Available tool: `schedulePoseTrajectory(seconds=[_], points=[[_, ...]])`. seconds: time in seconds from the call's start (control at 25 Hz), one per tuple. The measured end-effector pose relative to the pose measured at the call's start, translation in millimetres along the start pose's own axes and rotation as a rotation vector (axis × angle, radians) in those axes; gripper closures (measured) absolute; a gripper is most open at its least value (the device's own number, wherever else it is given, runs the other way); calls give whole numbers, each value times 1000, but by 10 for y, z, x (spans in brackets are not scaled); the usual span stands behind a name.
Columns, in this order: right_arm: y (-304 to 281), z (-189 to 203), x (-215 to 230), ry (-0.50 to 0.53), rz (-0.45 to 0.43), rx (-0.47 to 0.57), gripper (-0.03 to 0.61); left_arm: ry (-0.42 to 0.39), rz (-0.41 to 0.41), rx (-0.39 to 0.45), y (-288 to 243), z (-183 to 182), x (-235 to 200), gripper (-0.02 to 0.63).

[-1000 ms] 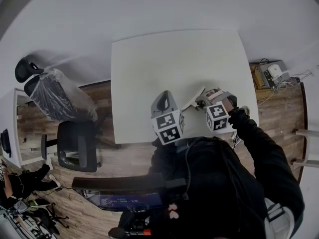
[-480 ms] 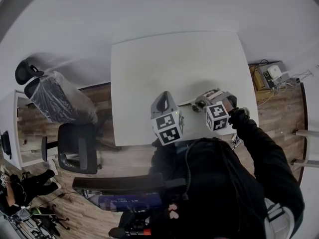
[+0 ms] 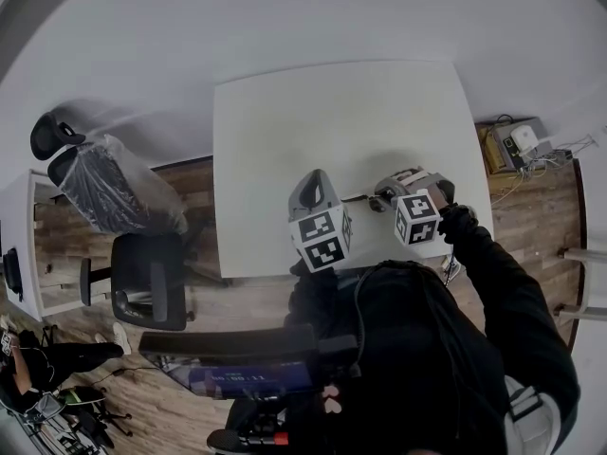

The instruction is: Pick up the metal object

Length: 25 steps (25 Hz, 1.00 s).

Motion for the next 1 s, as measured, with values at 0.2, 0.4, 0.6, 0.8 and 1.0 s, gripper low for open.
schedulePoseTrajectory(seconds=[0.2,0.4,0.6,0.8,1.0], points=[[95,16,125,-59,42,24,574,-1,-2,13,-30,-73,5,614],[260,36,328,-105,112,46,574,-6,3,30,-63,-160,61,614],[409,95,454,-130,166,62,574,-19,11,48,-71,-211,165,614],[504,55,585,-142,216,82,574,-29,19,68,-62,-284,173,614],[693,32,794,-194,295,124,574,-43,20,92,-72,-422,195,614]])
Point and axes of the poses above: the fingertips, and each gripper's own axes: y backward along the fingers, x to its right, z out of its underside, the point moved 9 cm from there along y, backward along the fingers, and after that the axes turned 2 degrees about -z, right-handed, at the moved point
